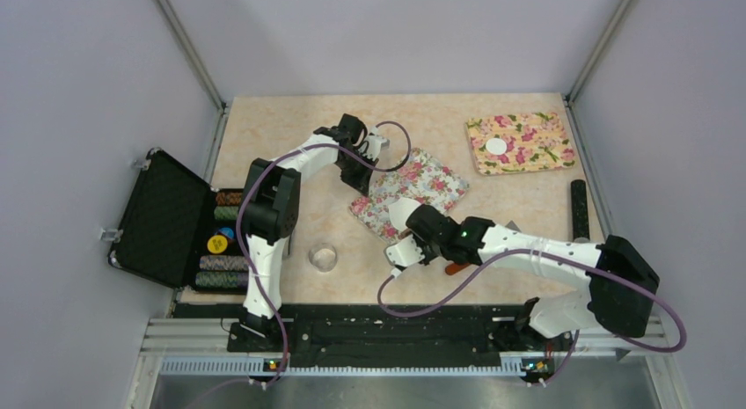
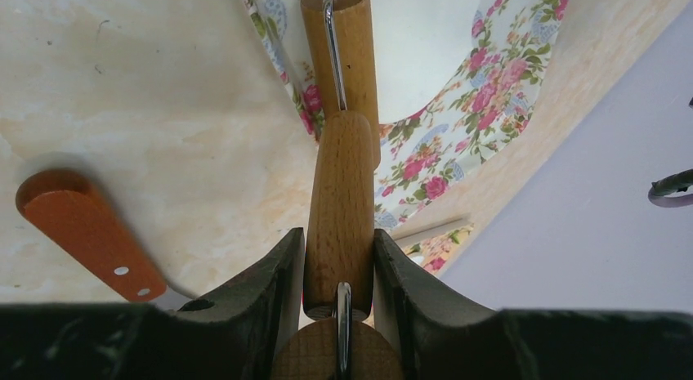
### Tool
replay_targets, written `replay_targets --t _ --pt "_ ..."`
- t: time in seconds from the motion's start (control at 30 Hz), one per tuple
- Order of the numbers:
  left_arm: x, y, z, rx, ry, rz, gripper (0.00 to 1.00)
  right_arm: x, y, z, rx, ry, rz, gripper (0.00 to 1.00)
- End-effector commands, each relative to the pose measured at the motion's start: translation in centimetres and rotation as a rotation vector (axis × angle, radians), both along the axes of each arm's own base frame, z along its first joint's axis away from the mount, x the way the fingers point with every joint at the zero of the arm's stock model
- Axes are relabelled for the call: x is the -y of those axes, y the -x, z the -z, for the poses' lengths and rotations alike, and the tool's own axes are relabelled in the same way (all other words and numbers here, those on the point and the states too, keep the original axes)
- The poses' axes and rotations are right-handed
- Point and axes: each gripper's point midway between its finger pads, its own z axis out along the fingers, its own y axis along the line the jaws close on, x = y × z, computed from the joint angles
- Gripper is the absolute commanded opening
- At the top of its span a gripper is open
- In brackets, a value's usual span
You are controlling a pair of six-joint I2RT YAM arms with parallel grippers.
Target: Roll out the dumpling wrappers from the dough
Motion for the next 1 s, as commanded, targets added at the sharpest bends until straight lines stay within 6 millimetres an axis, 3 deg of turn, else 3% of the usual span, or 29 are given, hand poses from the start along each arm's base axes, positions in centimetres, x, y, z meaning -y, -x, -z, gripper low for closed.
replay_targets --t 0.0,0.2,0.47,0.83,0.97 --pt "-2.0 -0.8 1.4 0.016 -0.08 -0.025 0.0 1.0 3.7 5.8 -0.212 0.112 -0.052 0.0" --pt "-2.0 -0.8 1.5 0.014 -0.078 -0.024 0.0 -1.5 1.4 6.1 -0.161 0.081 -0.053 0.0" --pt "-1.9 -0.8 1.4 0.016 -0.077 -0.022 0.0 -2.7 0.2 6.3 -0.161 0.091 -0.061 0.0" --pt "-1.9 -0.8 1.4 0.016 -0.077 -0.024 0.0 -2.7 0.0 8.9 -0.191 0.167 -0.047 0.0" --pt "-1.9 -0.8 1.4 0.019 -0.076 -0.025 0.0 -1.8 0.3 8.6 -0.174 0.187 -0.036 0.0"
